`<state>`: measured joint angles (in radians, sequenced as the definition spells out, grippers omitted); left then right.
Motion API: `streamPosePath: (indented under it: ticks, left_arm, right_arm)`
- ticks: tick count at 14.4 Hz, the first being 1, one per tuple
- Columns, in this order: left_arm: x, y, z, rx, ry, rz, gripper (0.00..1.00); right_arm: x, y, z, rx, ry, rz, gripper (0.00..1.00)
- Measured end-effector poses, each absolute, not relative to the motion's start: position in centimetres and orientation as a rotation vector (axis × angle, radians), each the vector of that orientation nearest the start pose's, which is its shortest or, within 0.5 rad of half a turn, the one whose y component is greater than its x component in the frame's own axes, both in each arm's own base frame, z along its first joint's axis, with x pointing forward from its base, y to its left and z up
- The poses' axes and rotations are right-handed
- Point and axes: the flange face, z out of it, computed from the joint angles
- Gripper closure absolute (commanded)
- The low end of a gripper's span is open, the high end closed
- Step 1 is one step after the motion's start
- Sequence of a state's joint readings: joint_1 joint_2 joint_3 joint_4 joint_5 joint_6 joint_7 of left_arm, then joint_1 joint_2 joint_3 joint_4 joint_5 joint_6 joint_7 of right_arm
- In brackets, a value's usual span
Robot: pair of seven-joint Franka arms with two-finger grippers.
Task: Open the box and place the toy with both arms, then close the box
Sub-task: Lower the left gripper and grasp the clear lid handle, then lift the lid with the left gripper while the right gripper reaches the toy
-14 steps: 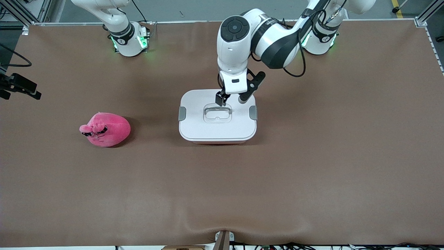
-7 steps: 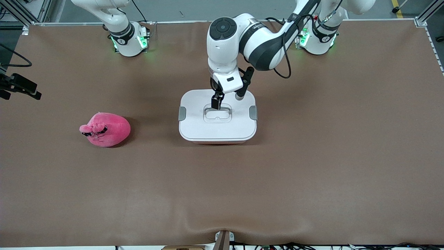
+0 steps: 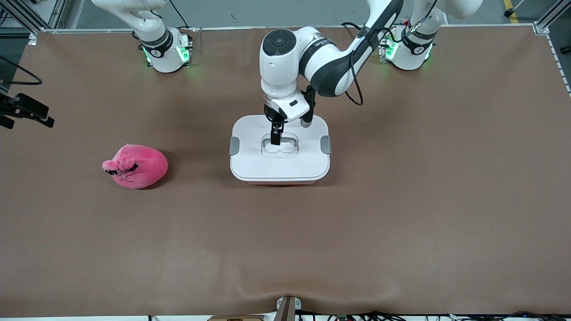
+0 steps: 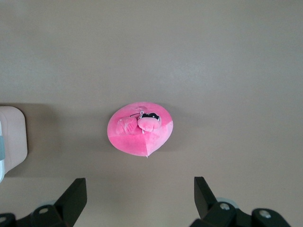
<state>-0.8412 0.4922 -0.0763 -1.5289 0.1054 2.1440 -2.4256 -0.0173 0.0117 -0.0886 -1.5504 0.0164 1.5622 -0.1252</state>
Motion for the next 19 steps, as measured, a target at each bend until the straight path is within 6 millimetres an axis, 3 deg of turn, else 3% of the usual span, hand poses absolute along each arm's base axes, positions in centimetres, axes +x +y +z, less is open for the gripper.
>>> streamPosePath:
  ticks: [1,5,12,15,19]
  left_arm:
    - [43.8,-55.4,38.2,-2.402,-2.230,-0.078,0.29]
    - [43.8,-55.6,37.2,-2.315,-2.324,-0.154,0.29]
    - [43.7,-56.1,34.5,-2.285,-2.328,-0.154,0.29]
    - [43.7,-56.1,34.4,-2.279,-2.337,-0.153,0.43]
    - [43.8,-56.0,34.4,-2.277,-2.340,-0.155,0.72]
  right_arm:
    - [55.5,-5.7,62.7,-3.126,-0.030,-0.002,0.00]
    - [55.4,-5.7,62.6,-3.126,-0.032,0.001,0.00]
    - [55.5,-5.5,62.6,-3.126,-0.044,0.001,0.00]
    - [55.5,-5.4,62.6,-3.126,-0.045,0.001,0.00]
    - [55.5,-5.4,62.6,-3.126,-0.046,0.000,0.00]
